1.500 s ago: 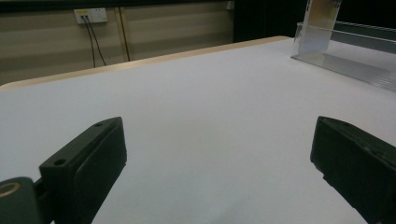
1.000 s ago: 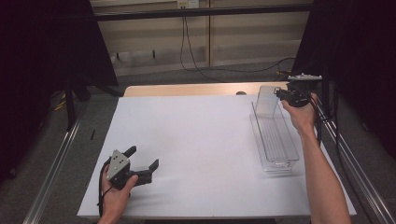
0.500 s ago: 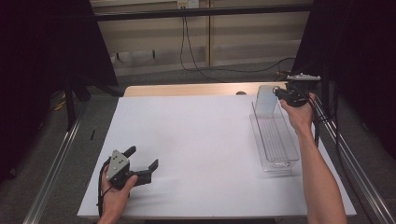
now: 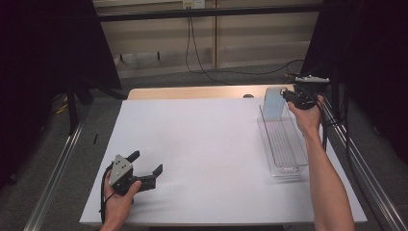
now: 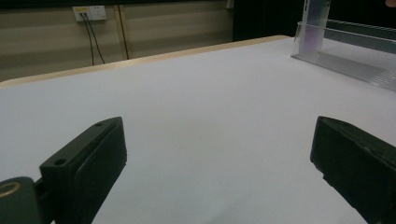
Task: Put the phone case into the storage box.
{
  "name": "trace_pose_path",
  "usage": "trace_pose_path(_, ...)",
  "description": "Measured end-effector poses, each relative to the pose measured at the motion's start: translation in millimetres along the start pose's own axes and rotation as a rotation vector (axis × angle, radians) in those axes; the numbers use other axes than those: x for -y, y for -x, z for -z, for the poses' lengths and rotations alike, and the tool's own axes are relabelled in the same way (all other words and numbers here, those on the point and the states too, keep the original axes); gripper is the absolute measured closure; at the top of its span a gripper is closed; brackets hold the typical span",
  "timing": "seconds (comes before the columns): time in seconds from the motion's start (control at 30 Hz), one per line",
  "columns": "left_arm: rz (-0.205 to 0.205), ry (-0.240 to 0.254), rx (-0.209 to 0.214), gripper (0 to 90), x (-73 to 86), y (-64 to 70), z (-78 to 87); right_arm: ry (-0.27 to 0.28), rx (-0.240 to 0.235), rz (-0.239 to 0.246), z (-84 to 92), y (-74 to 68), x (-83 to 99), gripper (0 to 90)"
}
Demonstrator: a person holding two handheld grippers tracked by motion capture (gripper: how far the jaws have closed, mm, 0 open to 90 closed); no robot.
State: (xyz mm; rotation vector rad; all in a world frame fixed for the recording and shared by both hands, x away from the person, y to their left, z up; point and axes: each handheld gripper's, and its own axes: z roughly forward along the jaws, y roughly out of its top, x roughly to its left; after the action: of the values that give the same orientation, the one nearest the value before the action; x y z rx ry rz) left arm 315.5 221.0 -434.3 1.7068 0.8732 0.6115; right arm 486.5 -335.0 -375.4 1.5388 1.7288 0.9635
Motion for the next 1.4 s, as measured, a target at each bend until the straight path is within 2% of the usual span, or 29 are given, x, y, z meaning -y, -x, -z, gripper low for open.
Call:
trace_pose_path(0.4, -0.001, -0.003, -0.002, 3.6, 0.0, -0.2, -0.1, -0.001, -0.002, -0.008, 0.6, 1.2, 0.0, 80.0)
trace_pose_path(0.83, -0.003, -0.002, -0.005, 3.5, -0.2, -0.9, 0.0, 0.008, -0.003, -0.019, 5.6, 2.9, -0.7, 74.1)
trace_pose_path(1.07, 0.006, 0.004, -0.007, 3.5, -0.5, 0.0, -1.0, 0.014, -0.009, -0.025, 8.6, 3.5, 0.3, 69.7)
trace_pose_path(1.13, -0.003, 0.001, -0.004, 3.5, -1.1, -0.2, -0.8, 0.015, -0.012, -0.025, 9.7, 2.5, 0.0, 67.4)
trace_pose_path(1.27, 0.011, 0.006, -0.004, 3.5, -0.9, 0.5, -0.8, 0.018, -0.015, -0.023, 11.1, 0.4, -0.1, 64.3)
trace_pose_path(1.4, 0.013, 0.003, -0.008, 3.5, -0.9, 0.2, -1.3, 0.02, -0.019, -0.03, 11.2, 1.5, 1.0, 57.6)
